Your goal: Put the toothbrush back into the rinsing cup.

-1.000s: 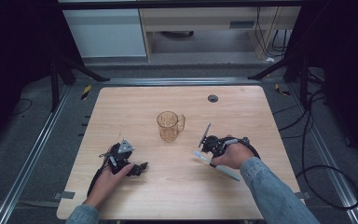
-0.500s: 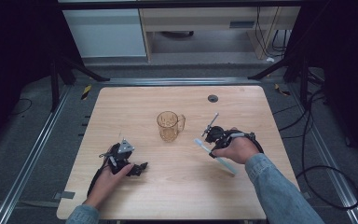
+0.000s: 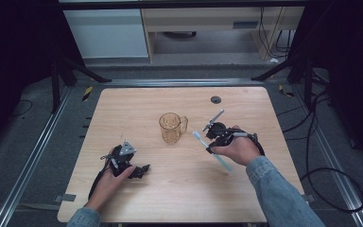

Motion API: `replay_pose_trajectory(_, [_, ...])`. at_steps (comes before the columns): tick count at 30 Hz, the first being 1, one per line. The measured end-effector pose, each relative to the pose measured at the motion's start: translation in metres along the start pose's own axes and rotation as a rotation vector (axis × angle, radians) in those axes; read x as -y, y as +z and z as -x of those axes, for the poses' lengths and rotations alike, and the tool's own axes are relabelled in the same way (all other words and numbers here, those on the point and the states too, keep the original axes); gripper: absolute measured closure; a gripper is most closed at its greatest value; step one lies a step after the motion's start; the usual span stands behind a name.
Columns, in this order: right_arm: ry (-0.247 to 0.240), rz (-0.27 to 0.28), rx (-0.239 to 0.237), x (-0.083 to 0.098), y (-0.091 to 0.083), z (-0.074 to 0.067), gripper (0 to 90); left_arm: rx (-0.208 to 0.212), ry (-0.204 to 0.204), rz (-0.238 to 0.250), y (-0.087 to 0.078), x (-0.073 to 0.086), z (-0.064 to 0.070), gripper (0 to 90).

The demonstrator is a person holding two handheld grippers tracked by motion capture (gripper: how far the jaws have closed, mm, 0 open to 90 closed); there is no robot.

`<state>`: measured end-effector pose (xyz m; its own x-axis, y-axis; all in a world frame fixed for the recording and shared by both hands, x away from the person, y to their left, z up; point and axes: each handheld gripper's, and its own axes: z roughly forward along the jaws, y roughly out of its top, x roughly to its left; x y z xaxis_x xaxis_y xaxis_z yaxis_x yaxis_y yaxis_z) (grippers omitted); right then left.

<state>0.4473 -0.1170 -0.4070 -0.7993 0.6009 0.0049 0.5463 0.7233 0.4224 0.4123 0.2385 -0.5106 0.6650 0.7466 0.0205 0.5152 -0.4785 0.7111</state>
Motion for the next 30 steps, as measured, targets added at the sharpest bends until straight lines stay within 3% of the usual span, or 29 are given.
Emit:
replay_pose_trajectory(19, [0.018,0.104,0.010,-0.010,0.000,-0.002,79.0,0.000,0.001,-0.001,0.000,0.000,0.000,0.0])
replay_pose_trajectory(30, [0.020,0.243,0.029,-0.019,-0.006,-0.004,79.0,0.000,0.000,0.000,0.000,0.000,0.000,0.0])
